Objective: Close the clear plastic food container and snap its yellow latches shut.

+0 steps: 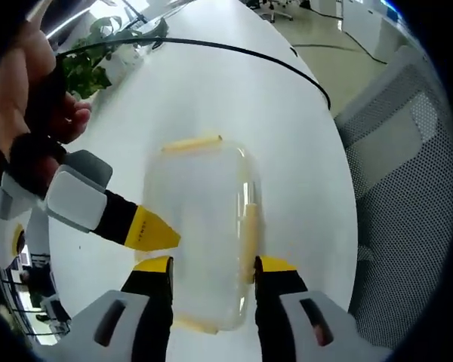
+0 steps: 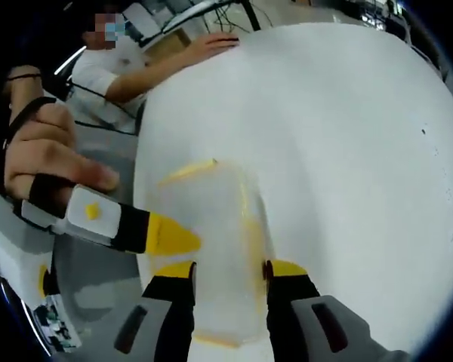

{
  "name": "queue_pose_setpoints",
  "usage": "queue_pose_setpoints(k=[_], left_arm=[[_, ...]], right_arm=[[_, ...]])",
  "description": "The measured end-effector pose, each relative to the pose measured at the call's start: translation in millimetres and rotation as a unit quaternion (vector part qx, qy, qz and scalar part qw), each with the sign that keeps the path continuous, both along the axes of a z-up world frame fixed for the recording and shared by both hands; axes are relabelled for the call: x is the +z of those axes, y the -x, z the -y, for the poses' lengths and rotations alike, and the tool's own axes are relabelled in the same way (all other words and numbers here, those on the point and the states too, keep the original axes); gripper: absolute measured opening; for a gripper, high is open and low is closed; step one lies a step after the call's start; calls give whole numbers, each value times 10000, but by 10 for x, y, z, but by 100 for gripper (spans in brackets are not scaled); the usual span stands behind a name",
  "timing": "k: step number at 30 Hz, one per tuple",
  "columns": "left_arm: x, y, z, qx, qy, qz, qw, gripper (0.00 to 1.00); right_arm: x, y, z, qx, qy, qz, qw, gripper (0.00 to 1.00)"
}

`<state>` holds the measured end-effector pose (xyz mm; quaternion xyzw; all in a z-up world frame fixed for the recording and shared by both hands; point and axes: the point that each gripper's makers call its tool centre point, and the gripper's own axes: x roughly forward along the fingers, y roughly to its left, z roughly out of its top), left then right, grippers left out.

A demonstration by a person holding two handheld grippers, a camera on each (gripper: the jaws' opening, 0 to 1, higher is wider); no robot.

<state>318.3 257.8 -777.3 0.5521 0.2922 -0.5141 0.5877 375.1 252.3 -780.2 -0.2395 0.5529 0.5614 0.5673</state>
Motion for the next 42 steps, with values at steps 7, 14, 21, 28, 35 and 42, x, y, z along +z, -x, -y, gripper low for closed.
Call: queue_pose_setpoints(k=[7,14,21,28,35,42], left_arm=[[4,37,-18,-251,-102,-113,9996,47],[48,123,45,-423,28,-283,9987,55],[139,174,65,-109,239,-718,9971,61],[135,90,40,108,253,-823,9962,61],[185,-76,-23,399,389,-923,9942,61],[193,-269,-171,543,375,-929,9935,62]], right_arm=[[49,29,40,301,76,441,9985,37],[184,-29,-8,129,-308,815,9961,47],[160,62,90,256,-173,1002,9945,47],[124,168,141,361,-102,1138,9928,49],[107,136,161,229,-185,1296,9911,49],[132,144,142,202,-240,1493,9883,49]])
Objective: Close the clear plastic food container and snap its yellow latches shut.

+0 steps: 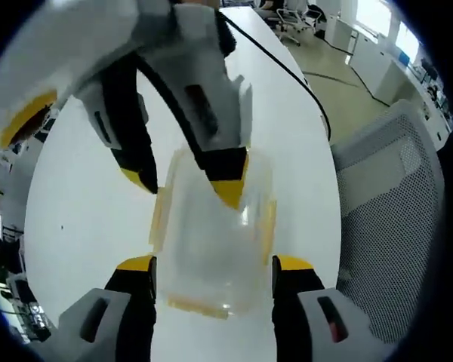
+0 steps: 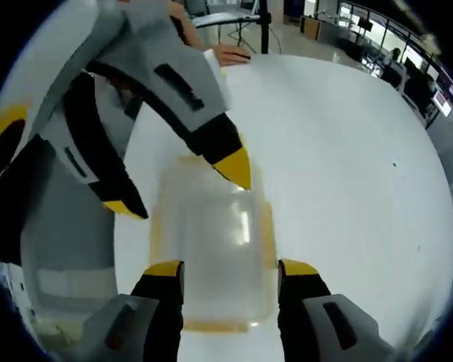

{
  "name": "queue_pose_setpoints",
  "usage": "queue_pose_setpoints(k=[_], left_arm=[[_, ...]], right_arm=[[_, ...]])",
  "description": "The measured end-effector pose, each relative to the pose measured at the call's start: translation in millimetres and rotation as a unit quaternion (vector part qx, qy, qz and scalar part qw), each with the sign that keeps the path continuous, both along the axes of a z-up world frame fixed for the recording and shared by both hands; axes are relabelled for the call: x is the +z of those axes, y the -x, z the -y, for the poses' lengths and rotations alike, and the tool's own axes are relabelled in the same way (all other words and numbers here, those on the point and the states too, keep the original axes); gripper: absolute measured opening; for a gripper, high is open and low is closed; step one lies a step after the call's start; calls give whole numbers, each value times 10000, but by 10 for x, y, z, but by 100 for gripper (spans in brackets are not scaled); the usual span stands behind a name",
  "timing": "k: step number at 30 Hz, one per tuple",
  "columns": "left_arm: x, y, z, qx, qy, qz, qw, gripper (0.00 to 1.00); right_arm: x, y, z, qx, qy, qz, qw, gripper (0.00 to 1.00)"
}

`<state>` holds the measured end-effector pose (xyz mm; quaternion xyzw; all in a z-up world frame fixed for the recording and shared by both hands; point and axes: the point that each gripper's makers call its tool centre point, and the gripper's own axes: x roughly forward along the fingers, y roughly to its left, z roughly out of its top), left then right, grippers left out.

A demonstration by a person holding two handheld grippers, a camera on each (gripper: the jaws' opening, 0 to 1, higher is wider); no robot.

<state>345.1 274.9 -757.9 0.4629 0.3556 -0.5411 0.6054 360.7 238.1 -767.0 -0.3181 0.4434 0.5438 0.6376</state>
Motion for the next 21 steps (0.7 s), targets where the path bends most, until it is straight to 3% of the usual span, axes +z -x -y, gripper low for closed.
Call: queue_pose_setpoints(k=[7,21], left_arm=[[-5,-100,-54,-63,-53,41,10000,65],[-71,-115,-151,-269,-288,-127,9991,66]], right_arm=[[-5,25,56,37,83,121,9999,52],[7,116,144,83,163,251,9995,59]])
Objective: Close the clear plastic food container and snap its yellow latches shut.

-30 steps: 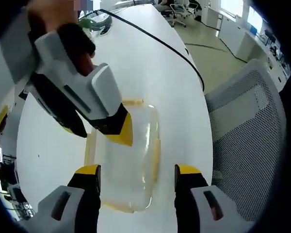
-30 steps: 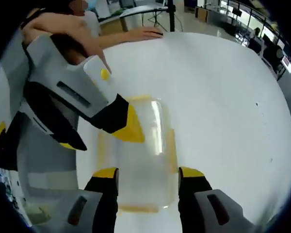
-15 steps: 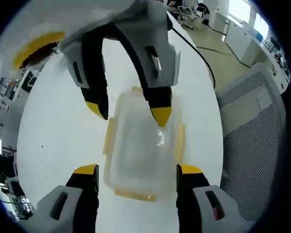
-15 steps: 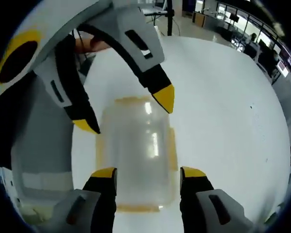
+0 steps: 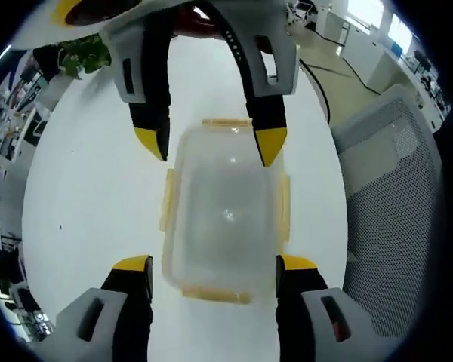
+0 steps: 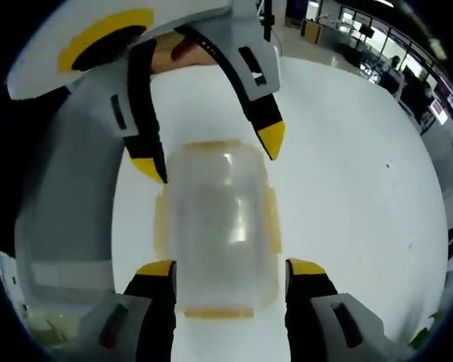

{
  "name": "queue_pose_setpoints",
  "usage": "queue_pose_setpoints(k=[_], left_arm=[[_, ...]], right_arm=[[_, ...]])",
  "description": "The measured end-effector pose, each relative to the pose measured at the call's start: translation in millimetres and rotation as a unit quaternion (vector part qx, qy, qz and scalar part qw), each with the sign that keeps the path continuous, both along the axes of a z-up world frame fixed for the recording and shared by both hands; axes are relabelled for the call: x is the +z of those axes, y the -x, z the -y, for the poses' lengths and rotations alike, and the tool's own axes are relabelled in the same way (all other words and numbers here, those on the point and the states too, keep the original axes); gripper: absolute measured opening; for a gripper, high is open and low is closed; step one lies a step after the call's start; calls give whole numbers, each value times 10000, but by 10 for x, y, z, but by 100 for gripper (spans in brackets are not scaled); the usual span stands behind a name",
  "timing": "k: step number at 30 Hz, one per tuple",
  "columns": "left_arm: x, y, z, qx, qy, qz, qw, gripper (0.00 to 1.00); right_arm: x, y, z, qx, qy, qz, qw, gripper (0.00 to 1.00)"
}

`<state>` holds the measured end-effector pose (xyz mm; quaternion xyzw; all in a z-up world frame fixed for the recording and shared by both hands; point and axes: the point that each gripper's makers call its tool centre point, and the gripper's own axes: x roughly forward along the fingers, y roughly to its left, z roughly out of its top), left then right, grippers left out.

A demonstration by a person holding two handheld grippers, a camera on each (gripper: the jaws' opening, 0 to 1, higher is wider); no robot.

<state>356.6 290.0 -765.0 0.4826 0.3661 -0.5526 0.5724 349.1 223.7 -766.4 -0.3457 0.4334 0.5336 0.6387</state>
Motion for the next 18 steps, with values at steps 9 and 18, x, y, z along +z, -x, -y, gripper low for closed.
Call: queue_pose_setpoints(k=[9,18], left_arm=[[-7,22,-67,-151,-215,-120,9996,70],[-105,87,-154,-408,-462,-274,9977,73]], right_arm=[[-18,36,27,5,23,-34,10000,62],[-76,117,27,102,124,-138,9998,68]])
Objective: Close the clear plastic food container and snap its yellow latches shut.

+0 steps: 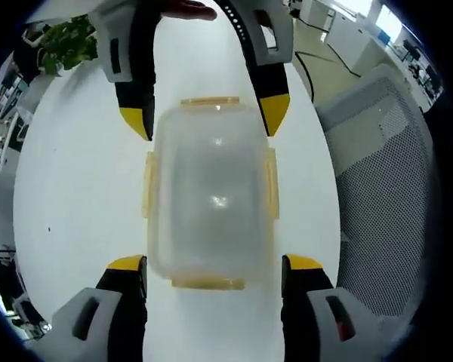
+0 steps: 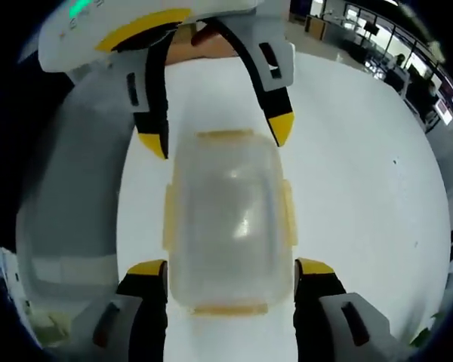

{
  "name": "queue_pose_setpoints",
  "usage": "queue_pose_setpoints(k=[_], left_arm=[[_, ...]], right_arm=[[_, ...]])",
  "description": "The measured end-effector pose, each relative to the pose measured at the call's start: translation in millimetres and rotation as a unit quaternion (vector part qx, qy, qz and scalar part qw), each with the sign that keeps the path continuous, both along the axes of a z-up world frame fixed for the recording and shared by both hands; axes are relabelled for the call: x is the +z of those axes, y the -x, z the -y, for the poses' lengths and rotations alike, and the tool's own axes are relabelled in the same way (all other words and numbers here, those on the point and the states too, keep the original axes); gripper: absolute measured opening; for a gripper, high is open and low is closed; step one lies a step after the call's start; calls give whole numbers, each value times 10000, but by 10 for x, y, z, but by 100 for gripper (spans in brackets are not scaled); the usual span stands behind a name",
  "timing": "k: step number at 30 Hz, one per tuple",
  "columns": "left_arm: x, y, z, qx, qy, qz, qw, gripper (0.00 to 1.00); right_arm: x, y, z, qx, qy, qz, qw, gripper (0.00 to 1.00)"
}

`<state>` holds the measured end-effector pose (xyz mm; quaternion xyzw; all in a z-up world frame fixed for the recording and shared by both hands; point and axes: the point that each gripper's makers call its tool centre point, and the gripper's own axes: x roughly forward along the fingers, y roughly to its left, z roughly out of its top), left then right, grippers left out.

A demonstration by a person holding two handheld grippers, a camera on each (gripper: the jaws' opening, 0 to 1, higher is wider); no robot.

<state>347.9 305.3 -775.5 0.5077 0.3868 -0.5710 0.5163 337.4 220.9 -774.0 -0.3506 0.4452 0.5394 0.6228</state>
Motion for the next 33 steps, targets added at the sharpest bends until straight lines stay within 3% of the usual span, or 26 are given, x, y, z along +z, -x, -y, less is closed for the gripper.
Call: queue_pose_setpoints(k=[4,17,33], left_arm=[[-48,16,8,-97,-28,38,9999,73],[-96,-121,94,-514,-93,486,9975,74],[-166,-106,100,-683,-184,482,9963,75]], right_arm=[[-30,-22,-13,53,49,80,9999,68],[-41,-45,-53,-63,-43,-64,9999,68],[-52,-59,-47,-88,-107,-146,9998,67]])
